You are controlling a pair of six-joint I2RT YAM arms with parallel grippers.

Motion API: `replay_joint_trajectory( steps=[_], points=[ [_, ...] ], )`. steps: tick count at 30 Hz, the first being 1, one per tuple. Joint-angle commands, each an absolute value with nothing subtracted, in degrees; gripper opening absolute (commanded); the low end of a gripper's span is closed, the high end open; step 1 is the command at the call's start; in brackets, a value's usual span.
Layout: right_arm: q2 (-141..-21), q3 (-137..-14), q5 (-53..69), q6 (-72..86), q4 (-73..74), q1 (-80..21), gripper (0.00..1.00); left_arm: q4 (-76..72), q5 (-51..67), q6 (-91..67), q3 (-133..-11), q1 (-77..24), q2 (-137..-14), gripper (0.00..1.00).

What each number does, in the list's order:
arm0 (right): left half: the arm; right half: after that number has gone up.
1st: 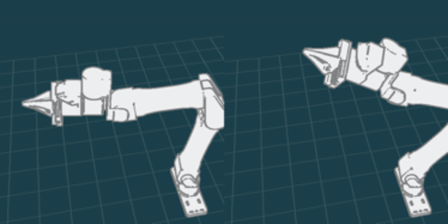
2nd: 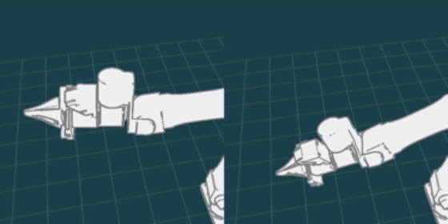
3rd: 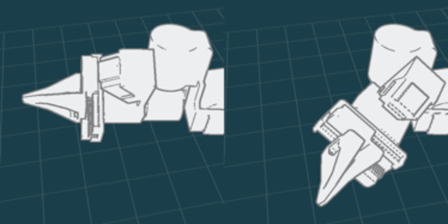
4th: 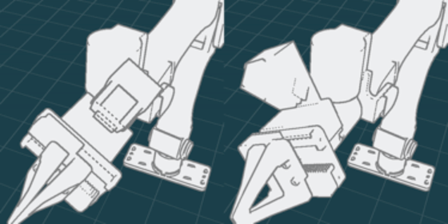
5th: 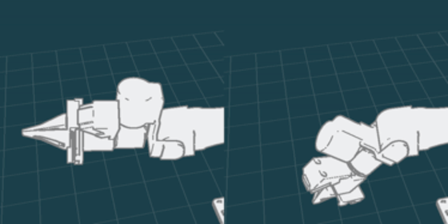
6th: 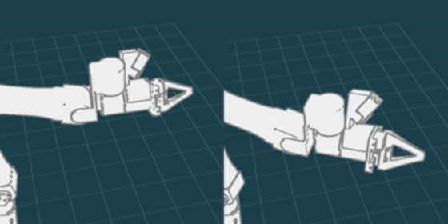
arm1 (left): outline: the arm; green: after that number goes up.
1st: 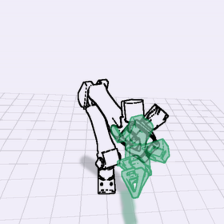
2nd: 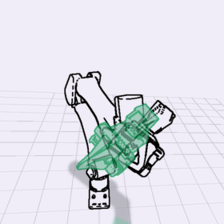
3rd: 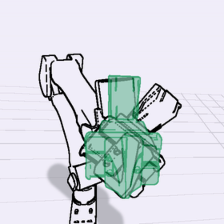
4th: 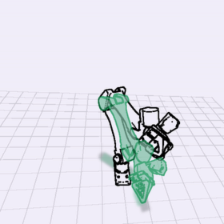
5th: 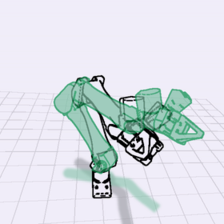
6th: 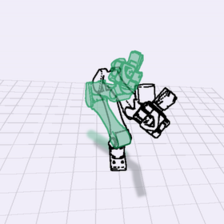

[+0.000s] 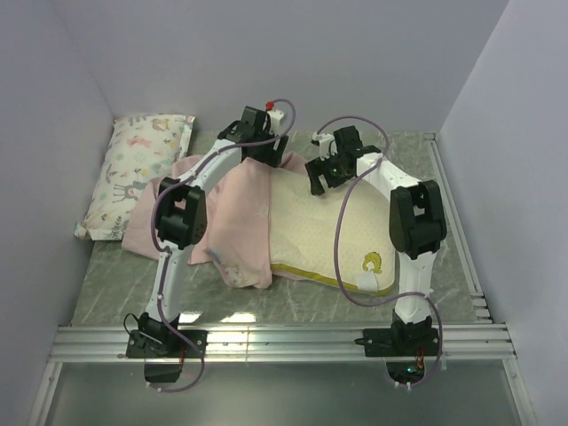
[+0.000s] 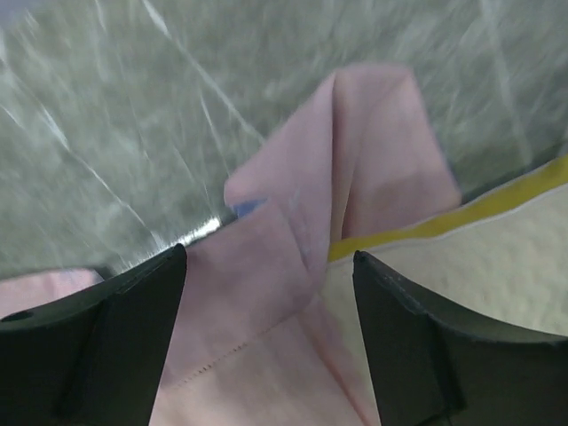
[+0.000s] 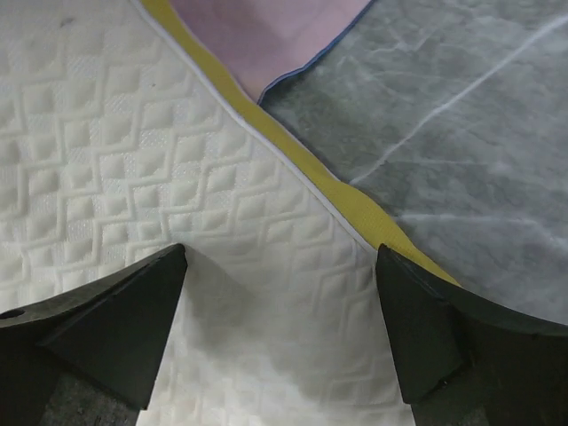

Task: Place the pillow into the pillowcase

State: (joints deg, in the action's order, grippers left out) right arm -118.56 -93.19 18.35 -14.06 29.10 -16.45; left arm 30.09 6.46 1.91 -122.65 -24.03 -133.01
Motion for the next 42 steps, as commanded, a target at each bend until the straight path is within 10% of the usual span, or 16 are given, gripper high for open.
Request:
replay_joint_trajectory(
  steps=[1,4,8,12,14,42],
  points=[
    [-119.18,-95.80,24.08,-17.84,32.61,-16.26,0.92,30.15,6.41,2.64,-120.17,-24.35,-129.04,0.81],
    [-119.01,-94.05,25.05,-18.19,32.08,-16.35,0.84,29.18,7.47,2.73,-114.53,-24.35,-126.75,0.80],
    [-119.27,-94.04,28.03,-18.19,32.52,-16.26,0.46,29.79,8.09,2.64,-111.71,-24.35,-126.74,0.68],
    [-120.32,-95.71,31.64,-18.72,34.89,-16.79,0.00,28.65,9.75,0.80,-112.76,-24.08,-127.44,0.20],
    [-119.97,-95.28,33.13,-18.02,34.46,-17.31,0.00,29.00,14.66,0.44,-114.68,-24.17,-127.88,0.00],
    [-99.50,-81.74,40.25,-7.39,15.65,-23.99,0.00,6.51,39.11,-32.77,-107.66,-35.76,-122.96,0.00]
  ],
)
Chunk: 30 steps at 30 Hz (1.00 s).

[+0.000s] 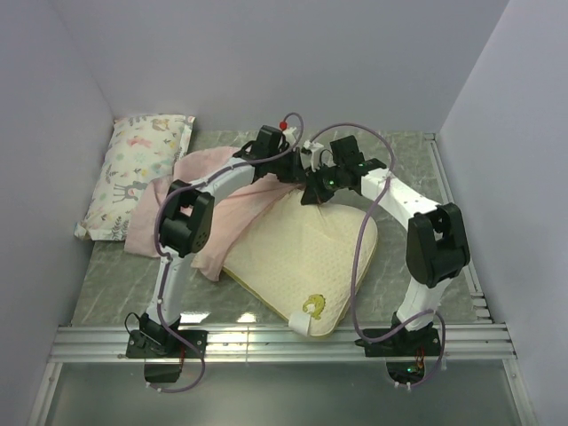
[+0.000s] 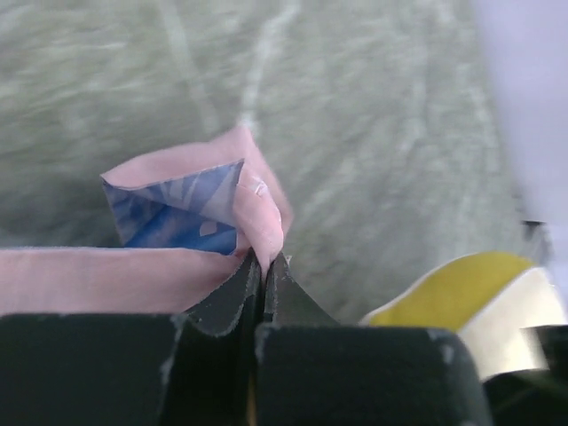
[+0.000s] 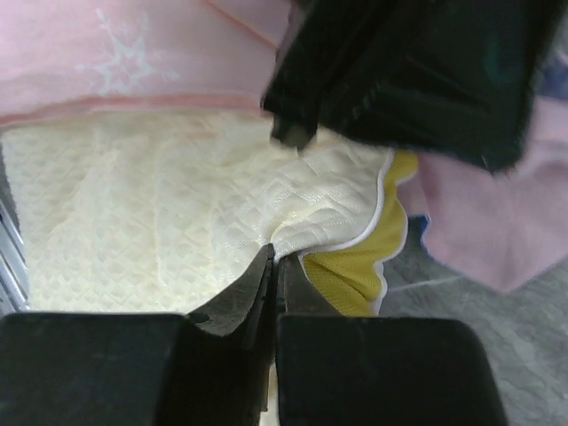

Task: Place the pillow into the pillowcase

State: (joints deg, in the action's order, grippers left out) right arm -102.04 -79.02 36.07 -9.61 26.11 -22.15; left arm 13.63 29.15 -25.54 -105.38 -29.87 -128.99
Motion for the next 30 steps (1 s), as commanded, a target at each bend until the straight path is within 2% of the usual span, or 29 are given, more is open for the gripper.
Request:
replay_joint_trajectory(
  steps=[1,5,9,12,13,14,16,17,18,19,20,21,22,23,24,29,30],
  points=[
    [-98.54,-81.39,40.25,-6.95,15.12,-24.17,0.00,5.81,39.46,-34.09,-107.84,-36.03,-122.96,0.00],
    [-93.26,-77.61,39.29,-6.42,13.18,-23.91,0.00,-2.78,41.22,-40.86,-104.34,-36.21,-121.56,0.00],
    [-88.08,-71.65,32.37,-7.38,9.68,-22.33,0.00,-6.33,44.47,-44.65,-99.50,-36.82,-120.24,0.00],
    [-88.50,-69.01,28.23,-9.04,8.88,-20.05,0.00,7.93,40.19,-35.12,-104.14,-36.22,-122.33,0.20],
    [-88.59,-68.30,25.78,-9.49,9.05,-19.52,0.00,10.17,38.43,-33.24,-105.46,-35.34,-122.43,0.36],
    [-88.51,-67.51,23.84,-9.93,9.14,-18.73,0.00,11.50,37.63,-31.74,-105.38,-34.11,-122.17,0.46],
    [-87.98,-65.57,21.02,-11.07,10.10,-17.85,0.00,13.96,37.35,-28.49,-105.47,-29.02,-120.59,0.64],
    [-87.46,-64.87,20.05,-11.16,10.46,-17.06,0.03,15.37,38.05,-27.08,-105.99,-27.26,-120.06,0.68],
    [-86.32,-64.25,19.52,-11.60,12.29,-16.88,0.08,17.21,38.93,-23.15,-106.95,-23.85,-118.84,0.71],
    [-85.87,-64.51,18.82,-11.95,13.70,-16.88,0.19,22.62,38.59,-21.03,-109.05,-22.17,-117.96,0.74],
    [-85.35,-65.03,18.46,-11.69,15.28,-16.88,0.32,24.33,38.85,-19.18,-109.51,-20.50,-116.82,0.76],
    [-83.86,-66.00,18.54,-10.47,17.73,-16.96,0.51,26.00,38.93,-16.46,-109.51,-17.09,-113.85,0.86],
    [-82.98,-66.70,18.81,-9.94,18.88,-17.14,0.63,27.67,38.94,-15.74,-108.12,-15.22,-112.08,0.93],
    [-82.19,-67.41,18.46,-9.41,19.77,-17.83,0.79,28.82,39.63,-15.12,-107.15,-13.38,-110.23,0.95],
    [-80.79,-68.98,17.93,-8.71,21.69,-20.28,0.84,30.05,39.64,-13.55,-106.27,-9.79,-106.91,0.96],
    [-82.77,-74.08,12.93,-5.45,26.71,-33.81,0.87,32.09,38.85,-10.72,-91.17,0.25,-93.89,0.99],
    [-84.01,-74.79,10.40,-4.32,28.11,-36.45,0.87,31.99,39.72,-10.55,-88.53,4.96,-89.60,0.99]
  ],
)
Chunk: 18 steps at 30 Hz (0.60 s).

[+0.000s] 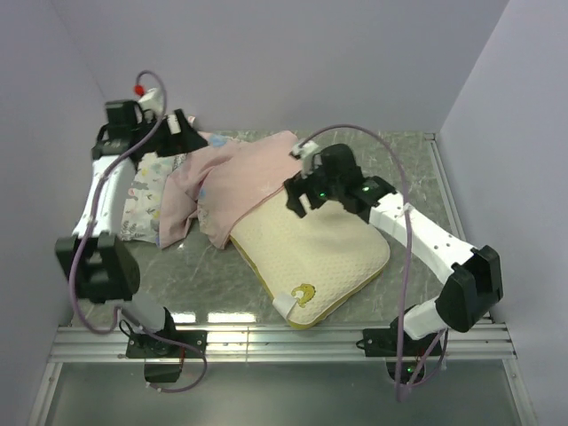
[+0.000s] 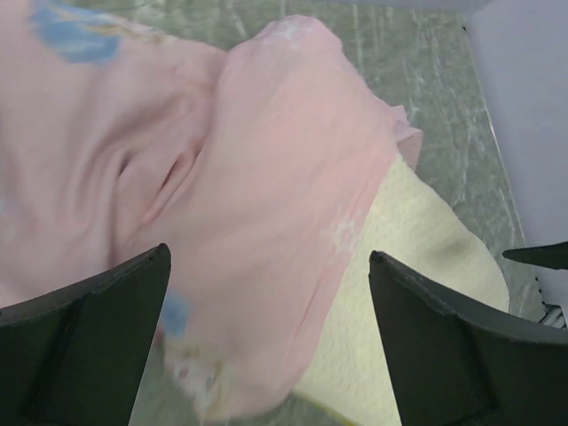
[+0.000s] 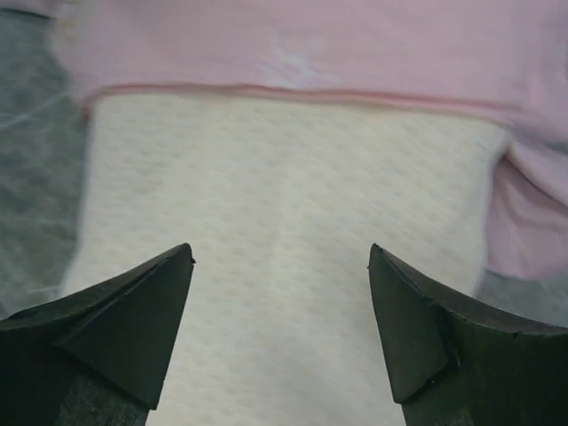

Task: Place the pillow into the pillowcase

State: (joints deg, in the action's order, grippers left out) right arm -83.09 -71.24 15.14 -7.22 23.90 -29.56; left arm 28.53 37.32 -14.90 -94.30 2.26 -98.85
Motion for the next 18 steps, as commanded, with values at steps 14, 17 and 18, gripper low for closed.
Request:
replay_joint_trajectory(
  steps=[14,17,18],
  points=[
    [-110.63,-88.16,-12.29,-0.09,37.89,-63.36,0.99,36.74,45.35,-5.37,-69.18,24.43,-73.05,0.99],
    [-114.77,-86.93,-13.35,-0.18,37.80,-63.28,0.99,36.74,44.56,-4.49,-66.10,24.61,-71.46,0.99],
    [-115.57,-86.49,-13.45,-0.18,37.27,-63.11,1.00,36.48,44.65,-4.22,-65.05,24.52,-70.15,0.99]
  ],
)
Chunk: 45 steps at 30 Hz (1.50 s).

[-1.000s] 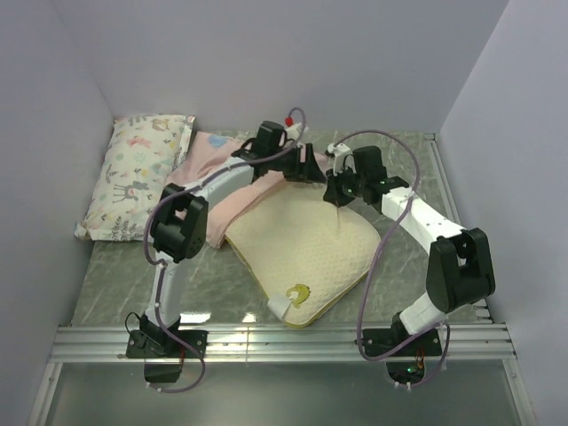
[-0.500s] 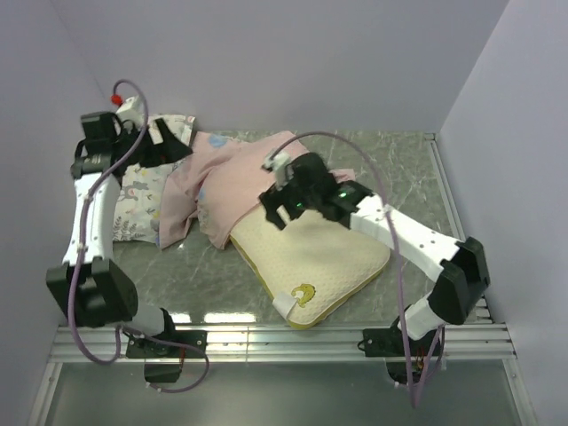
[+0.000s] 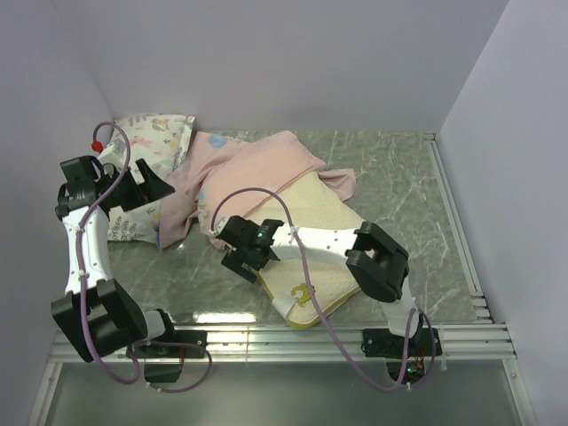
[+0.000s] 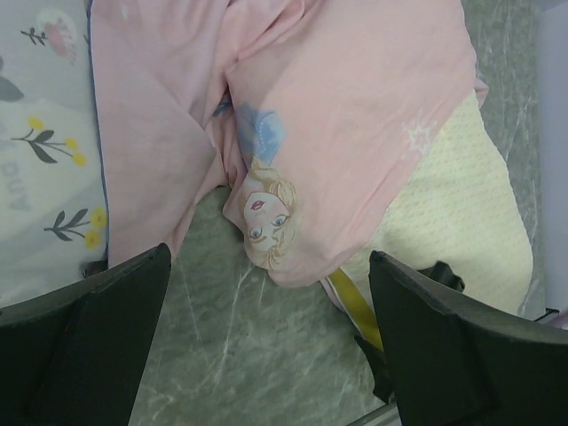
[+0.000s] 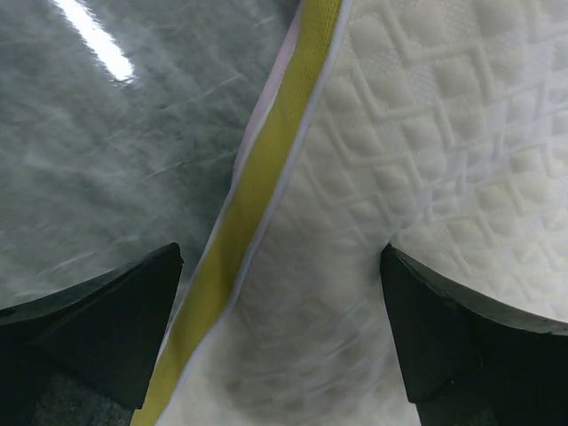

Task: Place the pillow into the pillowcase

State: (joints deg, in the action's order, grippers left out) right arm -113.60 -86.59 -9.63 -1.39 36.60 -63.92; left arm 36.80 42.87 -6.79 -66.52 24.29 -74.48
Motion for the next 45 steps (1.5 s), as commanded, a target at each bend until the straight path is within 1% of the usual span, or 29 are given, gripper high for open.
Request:
replay_joint_trajectory(
  steps=[1,2,3,4,6,7,9,10,13,16,18,19,20,21,22,25,26,27,28,29,31,33,35,39,40,41,42,44,45],
  points=[
    [-116.53,-86.48,-12.75,-0.18,37.44,-62.84,0.99,36.30,44.74,-3.96,-62.86,24.61,-69.44,0.99],
    [-117.94,-86.57,-10.83,-0.18,37.70,-62.32,0.96,35.69,44.56,-3.43,-61.62,24.61,-68.74,0.99],
    [-118.38,-86.66,-9.33,-0.18,37.97,-61.44,0.88,35.07,44.56,-2.91,-60.31,24.61,-66.99,0.99],
    [-118.65,-86.92,-7.75,-0.09,38.40,-60.83,0.60,34.55,44.73,-2.20,-57.86,24.61,-66.02,0.98],
    [-117.17,-88.76,-2.67,-0.35,39.28,-59.34,0.29,32.79,44.74,-0.62,-55.47,24.52,-62.76,0.96],
    [-115.85,-89.38,-0.98,-0.35,39.46,-57.41,0.00,32.35,44.56,1.91,-53.46,24.43,-61.71,0.93],
    [-111.03,-92.63,7.24,-0.70,40.34,-55.12,0.00,32.25,45.61,5.96,-50.99,24.52,-59.07,0.86],
    [-109.09,-93.51,9.64,-0.36,40.17,-52.58,0.00,32.43,46.31,7.54,-50.37,24.35,-58.28,0.85],
    [-102.15,-98.86,17.65,-0.18,39.90,-48.01,0.00,32.00,47.02,12.12,-47.91,23.03,-55.99,0.86],
    [-99.24,-99.58,22.40,-0.09,37.98,-45.10,0.00,27.78,45.44,9.86,-45.36,19.43,-54.49,0.89],
    [-97.30,-99.14,24.08,1.58,36.05,-42.90,0.00,23.58,45.09,5.03,-42.56,15.40,-53.45,0.92],
    [-97.03,-98.88,24.08,1.93,35.43,-42.28,0.00,16.77,42.30,2.23,-41.06,13.73,-52.83,0.95],
    [-96.86,-98.96,25.39,2.37,35.25,-41.23,0.00,13.83,40.71,-4.85,-39.83,10.67,-52.47,0.97],
    [-96.68,-99.05,26.10,2.72,34.90,-40.52,0.00,11.19,39.82,-7.62,-37.73,9.16,-52.38,0.98],
    [-96.24,-98.62,26.54,3.51,34.37,-39.91,0.00,8.47,39.55,-12.69,-36.92,7.75,-52.73,0.98],
    [-94.75,-97.04,29.26,6.41,30.77,-37.62,0.00,0.45,33.50,-20.71,-33.32,0.37,-53.78,0.99],
    [-94.66,-96.94,29.79,7.46,29.89,-37.01,0.00,-5.30,30.96,-21.79,-32.61,-4.69,-54.49,0.99],
    [-94.75,-97.12,30.66,7.64,29.45,-36.22,0.00,-7.36,29.28,-22.58,-31.56,-7.01,-55.01,0.99],
    [-95.01,-97.55,30.85,7.99,29.27,-35.86,0.00,-9.04,26.66,-23.28,-31.20,-11.64,-55.54,0.99],
    [-95.18,-97.91,31.37,8.96,29.01,-35.51,0.00,-11.75,21.76,-23.46,-31.03,-13.43,-57.37,0.99],
    [-95.45,-98.61,32.61,9.58,28.92,-34.81,0.00,-13.70,17.68,-24.16,-31.20,-16.51,-60.54,0.99],
    [-95.36,-98.61,33.05,10.28,28.57,-34.72,0.00,-14.23,11.56,-24.69,-32.51,-17.40,-66.08,0.99],
    [-94.66,-98.18,33.14,10.55,27.95,-34.63,0.00,-14.85,9.50,-25.66,-33.05,-17.49,-69.41,0.99],
    [-94.22,-97.39,33.48,10.98,27.43,-34.45,0.00,-15.12,6.68,-23.30,-34.80,-20.38,-71.28,0.99],
    [-93.96,-96.86,33.75,11.25,27.25,-34.45,0.00,-15.29,7.29,-22.33,-34.98,-20.91,-71.71,0.90],
    [-93.96,-96.51,33.66,11.51,26.64,-34.28,0.00,-15.29,8.69,-22.41,-35.24,-21.18,-72.76,0.79],
    [-93.96,-96.33,33.49,11.60,26.28,-34.36,0.00,-15.29,11.05,-22.50,-35.94,-21.53,-73.03,0.49],
    [-94.39,-95.98,31.91,12.39,25.49,-34.37,0.00,-13.63,20.34,-21.89,-36.82,-24.16,-72.51,0.09],
    [-94.66,-96.06,31.21,12.48,24.62,-34.28,0.00,-11.88,24.13,-21.71,-38.57,-25.47,-71.90,0.00]
  ],
)
